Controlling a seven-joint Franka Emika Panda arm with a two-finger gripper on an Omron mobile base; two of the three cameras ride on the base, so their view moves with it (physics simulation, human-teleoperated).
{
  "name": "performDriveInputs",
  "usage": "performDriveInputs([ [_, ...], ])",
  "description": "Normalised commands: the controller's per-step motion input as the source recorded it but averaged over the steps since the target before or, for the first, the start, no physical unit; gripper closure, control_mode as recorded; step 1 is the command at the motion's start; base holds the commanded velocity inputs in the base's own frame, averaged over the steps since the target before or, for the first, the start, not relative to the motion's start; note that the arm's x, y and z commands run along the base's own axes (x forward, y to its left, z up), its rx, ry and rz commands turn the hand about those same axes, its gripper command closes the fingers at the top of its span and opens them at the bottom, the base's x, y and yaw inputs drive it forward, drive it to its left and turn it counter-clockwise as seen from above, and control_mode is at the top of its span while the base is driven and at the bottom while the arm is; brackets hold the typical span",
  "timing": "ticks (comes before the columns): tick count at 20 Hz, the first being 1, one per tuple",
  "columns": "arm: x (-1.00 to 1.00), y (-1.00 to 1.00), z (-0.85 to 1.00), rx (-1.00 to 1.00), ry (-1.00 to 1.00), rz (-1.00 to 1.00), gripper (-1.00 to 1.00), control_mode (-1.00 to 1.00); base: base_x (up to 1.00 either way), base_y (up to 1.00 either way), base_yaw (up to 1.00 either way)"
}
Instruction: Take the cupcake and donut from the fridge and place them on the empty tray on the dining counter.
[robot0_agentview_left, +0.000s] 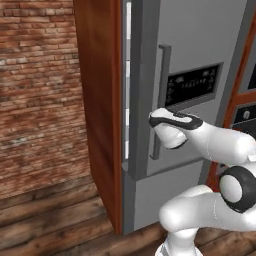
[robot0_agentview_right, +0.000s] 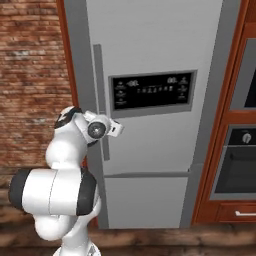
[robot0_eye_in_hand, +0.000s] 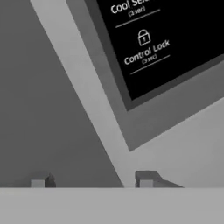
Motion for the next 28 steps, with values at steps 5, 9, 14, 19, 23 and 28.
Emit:
performDriveInputs([
  [5,-0.7,-1.0,0.08,0.2,0.09,-0.14,1.0,-1.0,0.0,0.0,0.0],
  [9,-0.48,-1.0,0.11,0.15,0.07,-0.17,1.0,-1.0,0.0,0.0,0.0],
  [14,-0.48,-1.0,0.12,0.15,0.08,-0.17,1.0,-1.0,0.0,0.0,0.0],
  [19,-0.68,-1.0,0.22,0.14,0.09,-0.11,1.0,-1.0,0.0,0.0,0.0],
  [23,-0.81,-1.0,0.18,0.15,0.09,-0.11,1.0,-1.0,0.0,0.0,0.0],
  [28,-0.94,-0.22,0.01,-0.06,-0.48,-0.33,-1.0,-1.0,0.0,0.0,0.0],
])
